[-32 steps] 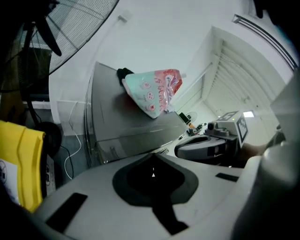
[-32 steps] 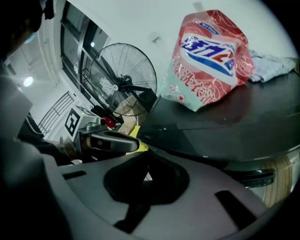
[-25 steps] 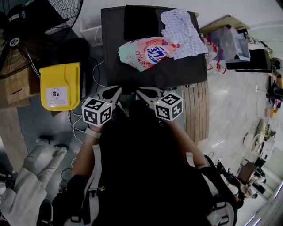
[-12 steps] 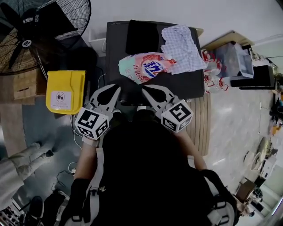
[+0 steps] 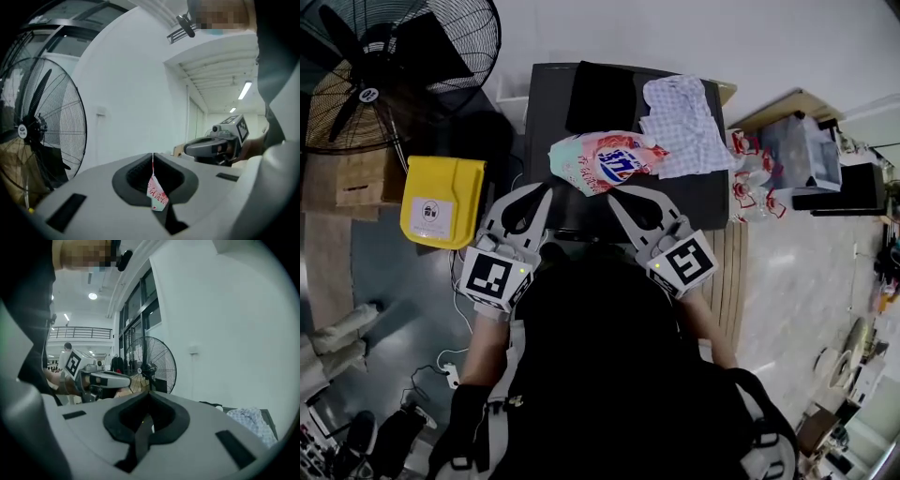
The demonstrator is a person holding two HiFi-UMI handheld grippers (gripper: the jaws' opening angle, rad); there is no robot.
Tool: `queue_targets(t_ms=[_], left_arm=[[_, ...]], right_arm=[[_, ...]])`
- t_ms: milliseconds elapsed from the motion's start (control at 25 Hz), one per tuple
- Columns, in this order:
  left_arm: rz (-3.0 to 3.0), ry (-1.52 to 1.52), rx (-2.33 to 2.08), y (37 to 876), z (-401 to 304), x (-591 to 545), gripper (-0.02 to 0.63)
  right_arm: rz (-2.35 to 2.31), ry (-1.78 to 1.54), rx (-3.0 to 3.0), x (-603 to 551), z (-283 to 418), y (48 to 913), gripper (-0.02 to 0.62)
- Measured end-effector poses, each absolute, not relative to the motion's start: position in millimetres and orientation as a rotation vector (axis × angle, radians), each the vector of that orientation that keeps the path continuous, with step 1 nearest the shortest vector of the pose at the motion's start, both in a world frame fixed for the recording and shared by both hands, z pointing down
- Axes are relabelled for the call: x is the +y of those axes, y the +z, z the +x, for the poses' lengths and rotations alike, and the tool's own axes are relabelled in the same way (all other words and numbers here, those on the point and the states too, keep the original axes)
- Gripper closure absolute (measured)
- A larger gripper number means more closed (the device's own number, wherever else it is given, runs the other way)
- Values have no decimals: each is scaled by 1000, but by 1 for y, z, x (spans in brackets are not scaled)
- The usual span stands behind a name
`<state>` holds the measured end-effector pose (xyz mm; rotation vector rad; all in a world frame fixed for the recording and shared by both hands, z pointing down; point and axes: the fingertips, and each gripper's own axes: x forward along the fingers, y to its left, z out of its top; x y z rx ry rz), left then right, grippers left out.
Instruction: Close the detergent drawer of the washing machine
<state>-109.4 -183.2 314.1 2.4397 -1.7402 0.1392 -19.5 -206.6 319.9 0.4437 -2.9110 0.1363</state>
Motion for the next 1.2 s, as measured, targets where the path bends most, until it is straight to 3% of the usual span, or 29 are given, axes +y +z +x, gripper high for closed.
queue_targets(t_ms=[1200], left_arm=[[2341, 54, -1729, 331, -115, -187, 595]], right_arm=[[430, 173, -2878, -218, -27, 348, 580]])
